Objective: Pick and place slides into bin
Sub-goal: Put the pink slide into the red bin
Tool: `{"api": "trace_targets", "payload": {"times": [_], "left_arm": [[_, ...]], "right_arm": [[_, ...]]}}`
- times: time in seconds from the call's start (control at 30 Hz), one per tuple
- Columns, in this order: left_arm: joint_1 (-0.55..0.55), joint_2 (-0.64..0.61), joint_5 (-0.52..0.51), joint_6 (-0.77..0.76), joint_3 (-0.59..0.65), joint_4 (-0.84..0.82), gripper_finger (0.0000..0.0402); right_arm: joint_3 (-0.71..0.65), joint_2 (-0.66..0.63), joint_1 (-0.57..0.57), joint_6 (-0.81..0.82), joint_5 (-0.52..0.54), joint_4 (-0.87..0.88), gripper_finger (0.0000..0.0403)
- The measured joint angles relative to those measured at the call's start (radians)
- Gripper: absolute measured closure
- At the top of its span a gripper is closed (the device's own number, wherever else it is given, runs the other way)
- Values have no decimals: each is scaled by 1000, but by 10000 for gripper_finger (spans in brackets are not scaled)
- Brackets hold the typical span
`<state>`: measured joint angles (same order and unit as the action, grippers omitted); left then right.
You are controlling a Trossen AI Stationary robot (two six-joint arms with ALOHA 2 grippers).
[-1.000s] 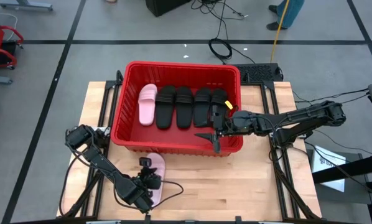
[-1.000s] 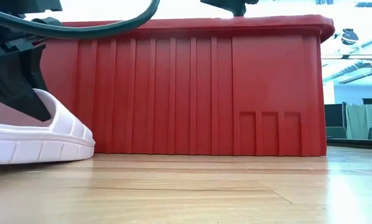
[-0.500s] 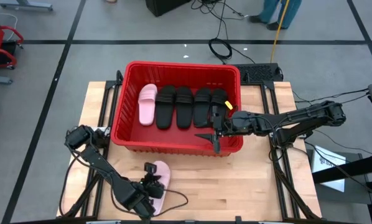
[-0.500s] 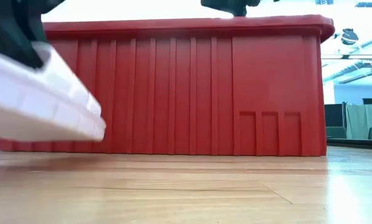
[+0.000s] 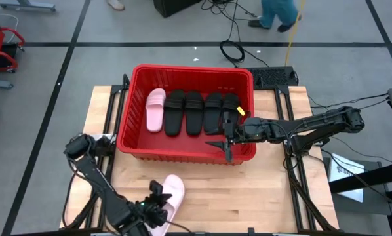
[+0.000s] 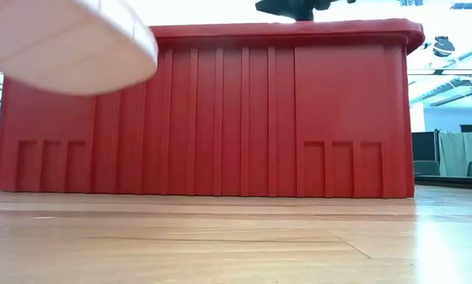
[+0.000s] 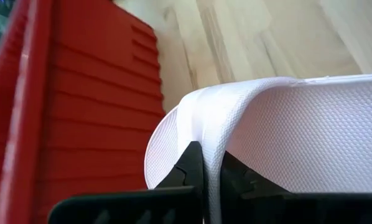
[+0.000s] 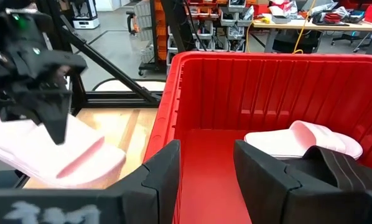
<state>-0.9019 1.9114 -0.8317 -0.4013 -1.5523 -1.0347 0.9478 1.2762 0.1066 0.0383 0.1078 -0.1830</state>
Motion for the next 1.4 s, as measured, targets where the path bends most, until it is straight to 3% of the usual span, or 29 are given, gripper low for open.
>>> {"api": "trace_targets", "payload": {"times": [0.4,0.67,1.1,1.4], "left_arm": [[-45,0,-163,142,-121,-37,397],[-44,-17,-277,69,-182,-273,395],[24,-290,-302,128,-183,-389,399],[130,-441,-298,156,-140,-471,398]], "right_arm": [[0,0,0,2,0,8,264],[0,0,-4,-32,84,9,264],[0,0,-10,-126,105,5,264],[0,0,-40,-219,102,-68,264]]}}
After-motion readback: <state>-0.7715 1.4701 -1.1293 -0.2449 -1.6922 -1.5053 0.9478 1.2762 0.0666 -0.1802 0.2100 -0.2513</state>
